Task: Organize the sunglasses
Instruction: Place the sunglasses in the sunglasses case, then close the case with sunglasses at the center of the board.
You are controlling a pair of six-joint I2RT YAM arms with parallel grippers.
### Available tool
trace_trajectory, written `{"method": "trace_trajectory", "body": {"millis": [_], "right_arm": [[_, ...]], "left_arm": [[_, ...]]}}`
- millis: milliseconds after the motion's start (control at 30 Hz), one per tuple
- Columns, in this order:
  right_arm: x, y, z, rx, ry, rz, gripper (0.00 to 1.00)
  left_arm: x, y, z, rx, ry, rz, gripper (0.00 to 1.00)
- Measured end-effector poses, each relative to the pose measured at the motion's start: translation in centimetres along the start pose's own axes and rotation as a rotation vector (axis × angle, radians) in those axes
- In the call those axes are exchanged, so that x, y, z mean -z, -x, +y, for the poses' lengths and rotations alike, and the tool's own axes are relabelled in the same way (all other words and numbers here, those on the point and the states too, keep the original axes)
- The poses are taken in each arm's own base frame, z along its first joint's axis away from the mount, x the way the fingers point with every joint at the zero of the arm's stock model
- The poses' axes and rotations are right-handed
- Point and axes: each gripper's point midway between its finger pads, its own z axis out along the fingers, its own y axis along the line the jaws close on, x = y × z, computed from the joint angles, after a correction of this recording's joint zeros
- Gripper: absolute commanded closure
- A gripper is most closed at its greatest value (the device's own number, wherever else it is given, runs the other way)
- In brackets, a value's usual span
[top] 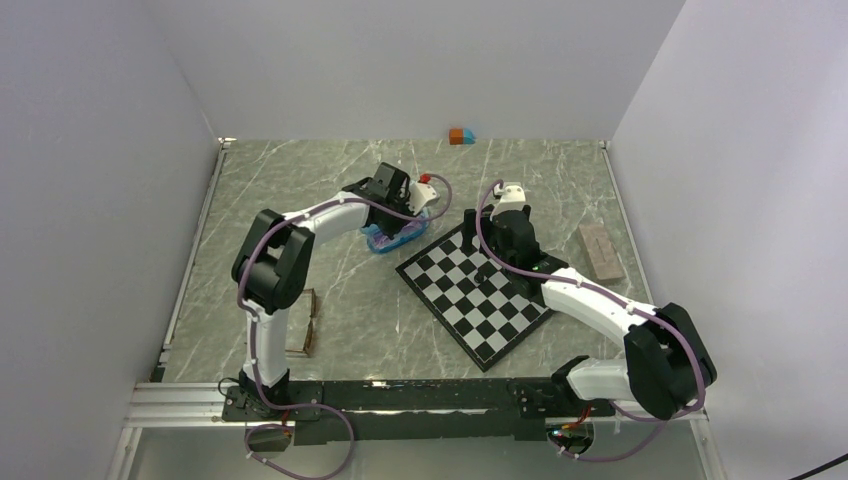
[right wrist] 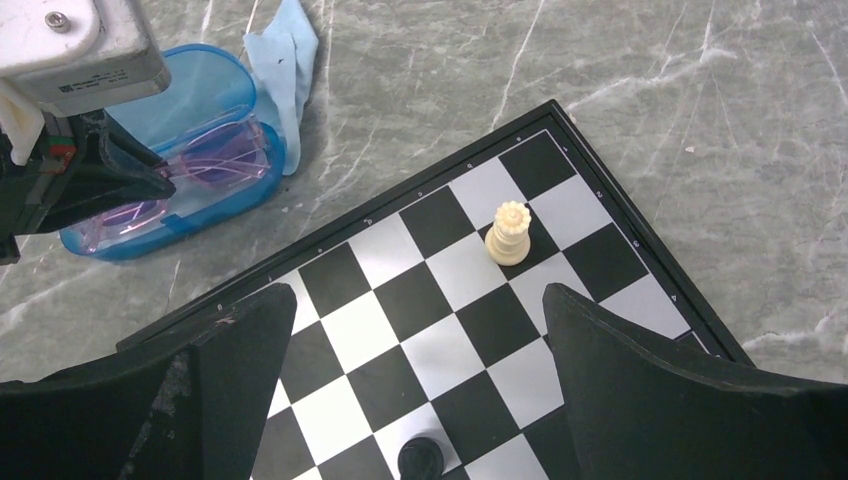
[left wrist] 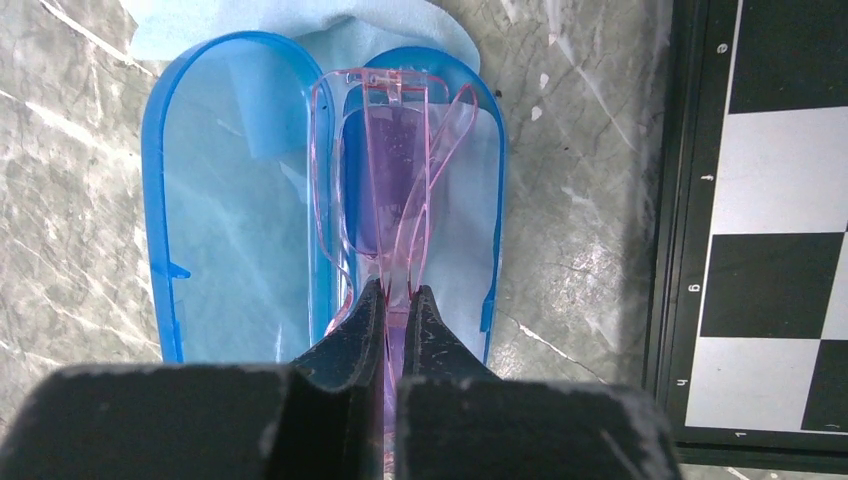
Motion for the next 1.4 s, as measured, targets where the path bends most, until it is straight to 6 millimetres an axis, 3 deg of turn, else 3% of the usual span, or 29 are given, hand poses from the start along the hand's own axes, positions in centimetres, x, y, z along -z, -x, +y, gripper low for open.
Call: {"method": "trace_trajectory", "body": {"millis": [267,333,433,800,967,1200,1267,1300,1400], "right_arm": [[0.0,0.0,0.1,0.0,0.004,0.001,0.0],[0.0,-0.1,0.1,0.0,0.008,0.003,0.0],[-0.1,-0.2,0.3,0.001,0.016,0.009,0.0],[-0.2,-0.6,0.4,0.012,0.024,0.022,0.0],[-0.2,-0.8,0.8,0.001,0.046,0.029,0.0],[-0.3,-0.9,2.5,-0.076,0.114,0.046,0.02],[-0.8,-1.1,3.6,-0.113,0.153,0.067,0.05],[-1.1,-1.2,4.3,-0.13,0.177,0.082,0.08],[-2.7,-1.8,6.5,-0.181,0.246,0.144,0.17]], "left_arm": [[-0.6,0.7,0.0,0.01,-0.025,0.013,0.94],[-0.7,0.7,0.0,0.015,-0.027,0.019,0.87],[-0.7,0.6,0.1,0.024,-0.026,0.028,0.68],[0.2,0.9,0.0,0.071,-0.025,0.038,0.46],[3.1,3.3,0.5,0.111,0.008,-0.035,0.34],[11.5,8.5,3.1,0.255,0.102,-0.272,0.21],[14.1,8.8,5.0,0.351,0.142,-0.345,0.23],[15.1,8.5,6.5,0.414,0.168,-0.371,0.29],[16.0,6.6,11.0,0.593,0.234,-0.394,0.38]]}}
